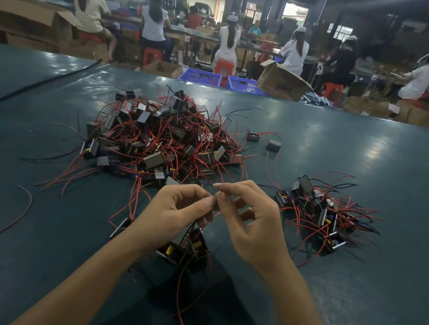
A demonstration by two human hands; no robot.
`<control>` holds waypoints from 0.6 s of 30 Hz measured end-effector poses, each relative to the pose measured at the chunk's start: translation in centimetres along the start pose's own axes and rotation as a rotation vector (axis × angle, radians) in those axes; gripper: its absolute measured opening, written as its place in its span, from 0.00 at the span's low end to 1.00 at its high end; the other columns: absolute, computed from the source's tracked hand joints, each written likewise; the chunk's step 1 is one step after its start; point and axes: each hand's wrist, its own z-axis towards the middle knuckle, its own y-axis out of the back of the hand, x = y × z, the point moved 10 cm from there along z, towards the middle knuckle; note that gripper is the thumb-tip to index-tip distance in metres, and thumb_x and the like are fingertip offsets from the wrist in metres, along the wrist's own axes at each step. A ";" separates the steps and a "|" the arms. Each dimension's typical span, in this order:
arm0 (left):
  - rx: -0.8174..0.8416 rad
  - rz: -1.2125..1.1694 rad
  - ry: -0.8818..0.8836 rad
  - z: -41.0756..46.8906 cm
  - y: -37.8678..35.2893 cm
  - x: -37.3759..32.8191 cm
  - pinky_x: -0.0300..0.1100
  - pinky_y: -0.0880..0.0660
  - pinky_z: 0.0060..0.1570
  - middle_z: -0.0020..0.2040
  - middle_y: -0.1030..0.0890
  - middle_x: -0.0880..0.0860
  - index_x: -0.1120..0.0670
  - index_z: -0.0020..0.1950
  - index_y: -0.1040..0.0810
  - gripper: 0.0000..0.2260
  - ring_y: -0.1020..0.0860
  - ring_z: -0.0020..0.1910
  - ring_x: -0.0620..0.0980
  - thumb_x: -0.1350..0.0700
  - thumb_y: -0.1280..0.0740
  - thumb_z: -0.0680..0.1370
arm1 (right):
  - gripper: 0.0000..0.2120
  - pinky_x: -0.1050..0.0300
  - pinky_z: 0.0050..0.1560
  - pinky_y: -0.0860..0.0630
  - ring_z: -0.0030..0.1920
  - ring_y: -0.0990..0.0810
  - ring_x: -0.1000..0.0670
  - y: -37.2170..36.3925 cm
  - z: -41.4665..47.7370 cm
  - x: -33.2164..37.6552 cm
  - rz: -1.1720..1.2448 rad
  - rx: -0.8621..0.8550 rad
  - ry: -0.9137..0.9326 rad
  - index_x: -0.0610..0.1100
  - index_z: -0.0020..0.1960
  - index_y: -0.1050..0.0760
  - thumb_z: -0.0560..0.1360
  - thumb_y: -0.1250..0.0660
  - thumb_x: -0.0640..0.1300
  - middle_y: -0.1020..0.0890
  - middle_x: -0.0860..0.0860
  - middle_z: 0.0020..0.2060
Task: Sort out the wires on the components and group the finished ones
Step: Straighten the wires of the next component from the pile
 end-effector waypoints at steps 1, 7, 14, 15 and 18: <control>0.006 0.016 0.002 0.0 -0.1 0.0 0.29 0.28 0.35 0.31 0.20 0.48 0.58 0.42 0.19 0.07 0.23 0.32 0.41 0.57 0.35 0.76 | 0.06 0.60 0.31 0.25 0.38 0.20 0.51 0.1 0.0 0.0 -0.017 0.001 -0.003 0.42 0.52 0.18 0.78 0.33 0.39 0.19 0.51 0.43; 0.036 0.061 0.016 -0.2 -0.2 0.2 0.34 0.25 0.39 0.33 0.19 0.48 0.57 0.44 0.18 0.10 0.23 0.34 0.43 0.52 0.34 0.73 | 0.09 0.53 0.31 0.26 0.31 0.23 0.53 -0.3 -0.3 -2.3 0.167 0.027 -0.330 0.46 0.39 0.22 0.78 0.33 0.39 0.18 0.52 0.32; 0.071 0.127 0.004 -0.3 -0.8 0.1 0.34 0.26 0.40 0.33 0.20 0.46 0.55 0.44 0.19 0.09 0.23 0.35 0.41 0.51 0.33 0.72 | 0.11 0.63 0.24 0.32 0.25 0.30 0.55 -2.9 -3.7 -5.9 0.638 0.083 -1.034 0.44 0.33 0.23 0.74 0.34 0.43 0.24 0.51 0.28; 0.058 0.115 0.005 -0.3 -0.6 0.1 0.34 0.25 0.41 0.33 0.19 0.46 0.55 0.44 0.19 0.08 0.22 0.35 0.41 0.51 0.33 0.72 | 0.12 0.63 0.23 0.33 0.24 0.31 0.55 -3.2 -4.2 -6.0 0.722 0.089 -1.101 0.45 0.32 0.23 0.74 0.35 0.43 0.25 0.52 0.29; 0.003 0.062 0.004 -0.1 0.1 0.2 0.32 0.25 0.40 0.32 0.19 0.47 0.56 0.43 0.19 0.08 0.22 0.34 0.41 0.52 0.33 0.72 | 0.12 0.64 0.22 0.34 0.24 0.31 0.56 -3.3 -4.2 -6.2 0.797 0.095 -1.099 0.46 0.33 0.22 0.75 0.34 0.43 0.23 0.52 0.31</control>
